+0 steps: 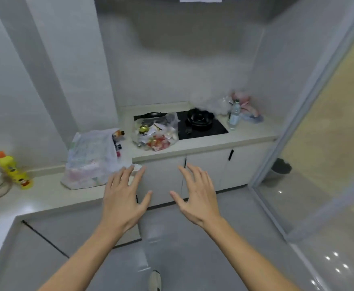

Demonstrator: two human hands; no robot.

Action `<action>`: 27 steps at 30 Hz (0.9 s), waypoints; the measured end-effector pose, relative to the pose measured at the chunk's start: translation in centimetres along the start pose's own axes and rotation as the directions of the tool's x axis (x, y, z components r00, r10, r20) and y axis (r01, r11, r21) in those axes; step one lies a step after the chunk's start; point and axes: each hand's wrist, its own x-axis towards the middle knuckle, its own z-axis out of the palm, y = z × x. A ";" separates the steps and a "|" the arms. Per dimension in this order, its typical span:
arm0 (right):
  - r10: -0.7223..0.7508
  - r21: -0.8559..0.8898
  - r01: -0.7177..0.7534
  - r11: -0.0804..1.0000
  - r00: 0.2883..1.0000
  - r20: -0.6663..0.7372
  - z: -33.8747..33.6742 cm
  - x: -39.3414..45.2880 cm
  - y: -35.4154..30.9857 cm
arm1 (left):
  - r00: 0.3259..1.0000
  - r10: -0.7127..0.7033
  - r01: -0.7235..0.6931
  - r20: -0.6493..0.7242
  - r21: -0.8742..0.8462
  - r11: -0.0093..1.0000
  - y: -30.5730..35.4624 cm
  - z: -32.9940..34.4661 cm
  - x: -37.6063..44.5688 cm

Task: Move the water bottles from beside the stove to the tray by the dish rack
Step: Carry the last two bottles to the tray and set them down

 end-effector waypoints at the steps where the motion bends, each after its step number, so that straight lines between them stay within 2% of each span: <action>1: 0.026 -0.011 -0.027 1.000 1.000 -0.006 -0.2 1.4 1.8 | 1.000 0.030 -0.030 0.009 -0.018 0.999 0.9 1.3 2.5; 9: 0.222 -0.046 -0.227 0.973 0.970 -0.098 -2.6 12.5 15.5 | 0.968 0.238 -0.227 0.076 -0.131 0.965 9.1 9.7 21.3; 15: 0.324 -0.012 -0.328 0.945 0.938 -0.122 -4.1 16.4 25.8 | 0.925 0.360 -0.337 0.119 -0.180 0.924 17.4 15.6 31.3; 20: 0.343 -0.016 -0.350 0.936 0.925 -0.160 -5.8 21.6 36.4 | 0.916 0.390 -0.370 0.089 -0.181 0.911 25.3 21.4 39.6; 27: 0.303 -0.035 -0.305 0.952 0.951 -0.060 -10.0 29.8 50.6 | 0.946 0.313 -0.300 0.086 -0.137 0.944 35.7 26.9 50.1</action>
